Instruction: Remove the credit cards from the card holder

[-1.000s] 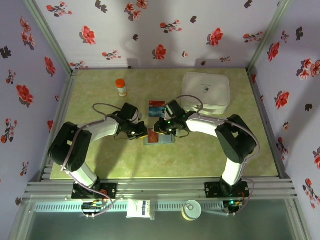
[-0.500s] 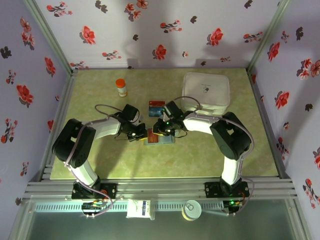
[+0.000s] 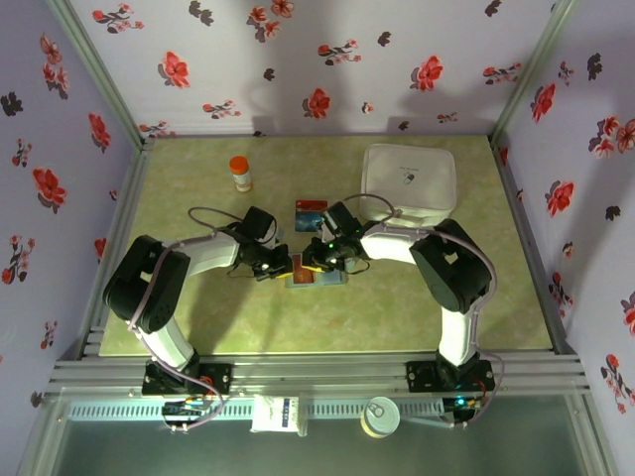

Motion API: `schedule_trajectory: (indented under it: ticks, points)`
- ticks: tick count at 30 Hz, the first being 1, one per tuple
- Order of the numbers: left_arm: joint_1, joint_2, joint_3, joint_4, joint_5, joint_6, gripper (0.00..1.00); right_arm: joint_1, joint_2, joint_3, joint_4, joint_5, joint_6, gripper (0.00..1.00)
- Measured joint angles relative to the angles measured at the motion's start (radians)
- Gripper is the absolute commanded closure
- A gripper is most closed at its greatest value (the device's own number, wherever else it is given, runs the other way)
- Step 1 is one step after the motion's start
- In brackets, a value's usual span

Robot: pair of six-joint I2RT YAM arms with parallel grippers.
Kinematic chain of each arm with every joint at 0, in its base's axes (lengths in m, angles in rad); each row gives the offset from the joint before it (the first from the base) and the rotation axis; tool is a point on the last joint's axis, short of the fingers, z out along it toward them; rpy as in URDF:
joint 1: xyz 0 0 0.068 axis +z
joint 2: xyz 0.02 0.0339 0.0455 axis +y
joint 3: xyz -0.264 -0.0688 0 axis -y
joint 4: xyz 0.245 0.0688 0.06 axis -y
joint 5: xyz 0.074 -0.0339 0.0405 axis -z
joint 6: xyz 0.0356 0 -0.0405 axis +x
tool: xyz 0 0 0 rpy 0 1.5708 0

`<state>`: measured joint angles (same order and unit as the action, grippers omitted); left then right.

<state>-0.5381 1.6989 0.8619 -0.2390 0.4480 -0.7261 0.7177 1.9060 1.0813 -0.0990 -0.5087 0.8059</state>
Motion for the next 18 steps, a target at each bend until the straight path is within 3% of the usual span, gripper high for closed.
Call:
schedule_trajectory:
  ticks: [18]
  points:
    - [0.0, 0.0, 0.0, 0.0, 0.0, 0.0, 0.98, 0.01, -0.002, 0.053, -0.147, 0.102, -0.073, 0.76]
